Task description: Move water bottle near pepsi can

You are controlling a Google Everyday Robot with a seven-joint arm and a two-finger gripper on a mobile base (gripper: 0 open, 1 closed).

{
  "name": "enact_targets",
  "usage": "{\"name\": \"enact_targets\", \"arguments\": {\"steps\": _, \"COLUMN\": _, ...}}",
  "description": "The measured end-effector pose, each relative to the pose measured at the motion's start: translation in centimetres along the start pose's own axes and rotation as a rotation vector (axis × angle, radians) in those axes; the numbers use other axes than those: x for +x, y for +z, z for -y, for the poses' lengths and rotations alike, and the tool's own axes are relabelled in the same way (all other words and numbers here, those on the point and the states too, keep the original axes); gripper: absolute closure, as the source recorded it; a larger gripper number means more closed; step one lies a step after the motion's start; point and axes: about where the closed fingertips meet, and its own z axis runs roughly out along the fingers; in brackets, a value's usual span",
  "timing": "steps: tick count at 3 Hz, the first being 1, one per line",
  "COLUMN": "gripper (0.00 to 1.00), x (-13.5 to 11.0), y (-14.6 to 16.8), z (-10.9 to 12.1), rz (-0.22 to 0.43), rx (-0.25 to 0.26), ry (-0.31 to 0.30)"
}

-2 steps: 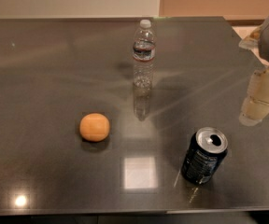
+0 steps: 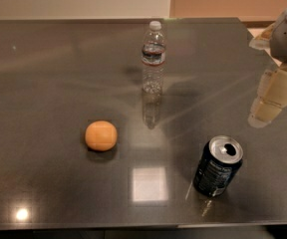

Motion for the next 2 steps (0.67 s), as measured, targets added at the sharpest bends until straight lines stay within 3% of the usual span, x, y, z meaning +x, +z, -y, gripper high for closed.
{"name": "enact_targets", "arguments": {"steps": 2, "gripper": 0.0, "x": -2.0, "y": 2.6, "z": 3.0, "rz": 0.09, "rx": -0.04, "ry": 0.024}}
